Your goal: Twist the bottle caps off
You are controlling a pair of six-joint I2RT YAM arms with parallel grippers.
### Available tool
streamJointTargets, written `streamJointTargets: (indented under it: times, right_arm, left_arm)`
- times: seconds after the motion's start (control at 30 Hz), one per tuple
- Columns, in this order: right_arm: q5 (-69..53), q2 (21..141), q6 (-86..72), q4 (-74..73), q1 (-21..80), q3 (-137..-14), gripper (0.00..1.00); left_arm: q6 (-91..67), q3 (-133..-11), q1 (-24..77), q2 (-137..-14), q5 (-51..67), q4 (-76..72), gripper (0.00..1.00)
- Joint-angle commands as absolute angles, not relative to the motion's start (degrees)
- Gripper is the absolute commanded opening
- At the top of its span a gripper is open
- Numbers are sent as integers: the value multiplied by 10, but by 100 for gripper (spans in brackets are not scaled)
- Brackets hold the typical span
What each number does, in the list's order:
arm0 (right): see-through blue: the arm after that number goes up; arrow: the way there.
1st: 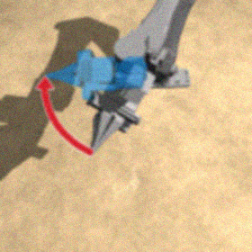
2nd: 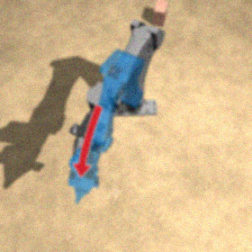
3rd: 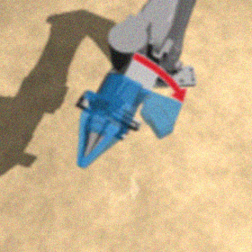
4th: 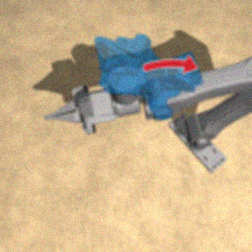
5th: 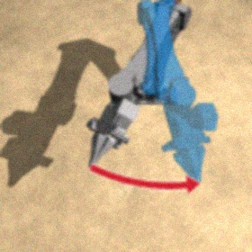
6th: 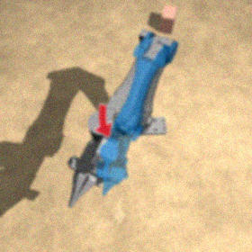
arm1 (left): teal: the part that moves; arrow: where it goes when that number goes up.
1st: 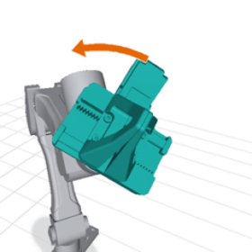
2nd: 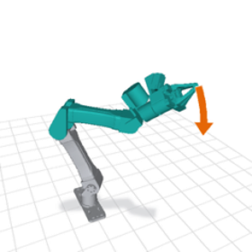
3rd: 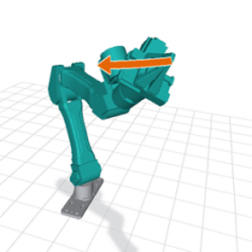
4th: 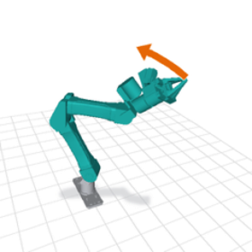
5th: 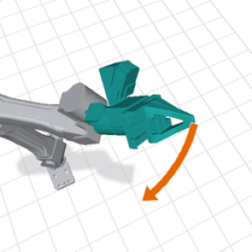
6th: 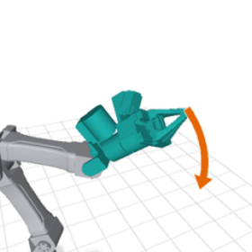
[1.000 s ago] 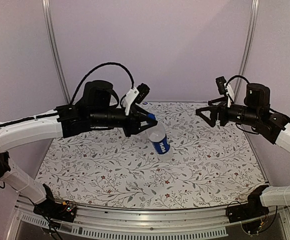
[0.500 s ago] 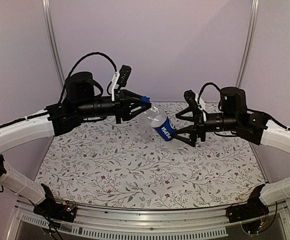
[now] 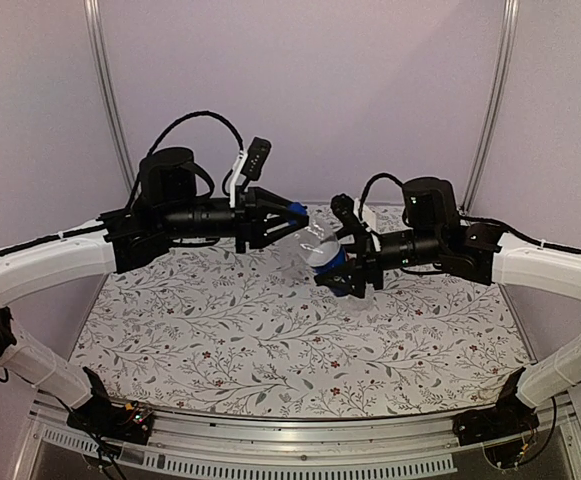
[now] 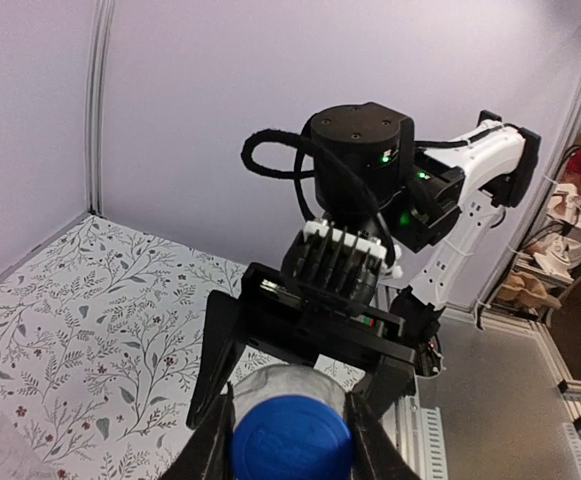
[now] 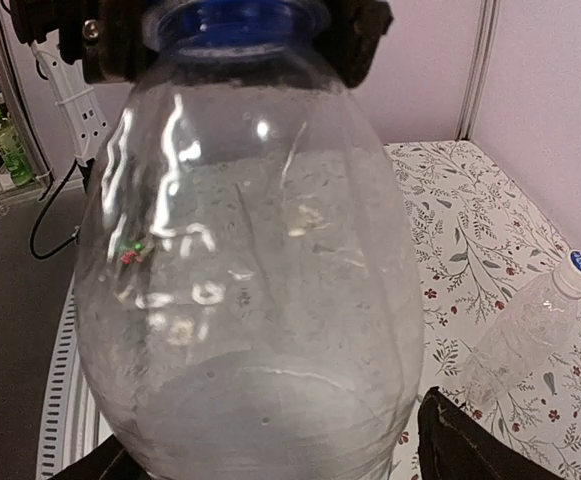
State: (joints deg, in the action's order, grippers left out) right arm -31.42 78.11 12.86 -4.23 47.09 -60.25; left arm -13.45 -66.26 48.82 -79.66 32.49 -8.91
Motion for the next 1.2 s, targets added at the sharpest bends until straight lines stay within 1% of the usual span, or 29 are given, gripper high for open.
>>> streamJointTargets:
  times: [0.0,0.07,0.13,0.47,0.67,0.73,0.77,0.8,0.93,0.97,1.07,1.13,1.17]
  right_arm:
    - [-324,794,136,-13,474,-607,79]
    - [-323,795,136,-9,475,-606,77]
    - [-327,795,136,-5,474,-601,74]
    - [-342,804,135,30,474,-588,52]
    - [-340,805,133,47,474,-580,43]
    - [-344,805,127,63,474,-572,42]
    - [-348,805,122,76,474,-566,42]
    - [-353,805,117,89,474,-560,41]
    - [-371,804,97,133,474,-544,39]
    - [-375,803,93,145,474,-538,38]
    - [-391,797,70,195,474,-516,37]
    - [-400,793,53,229,474,-500,36]
    - [-405,792,43,246,474,-492,36]
  left_arm:
    - [-126,-669,497,-793,317,-85,13]
    - [-126,-670,500,-792,319,-85,13]
    - [-124,-671,502,-793,320,-84,13]
    - [-114,-678,504,-793,309,-70,13]
    - [-109,-686,504,-787,309,-63,14]
    - [-108,-688,504,-784,313,-63,16]
    - [-106,-689,504,-783,313,-63,20]
    - [-105,-689,504,-782,313,-63,25]
    - [-101,-694,503,-778,307,-62,52]
    - [-101,-695,503,-778,307,-62,60]
    - [-99,-700,503,-777,315,-62,80]
    - [-97,-700,503,-775,327,-67,89]
    - [-95,-700,503,-774,333,-71,92]
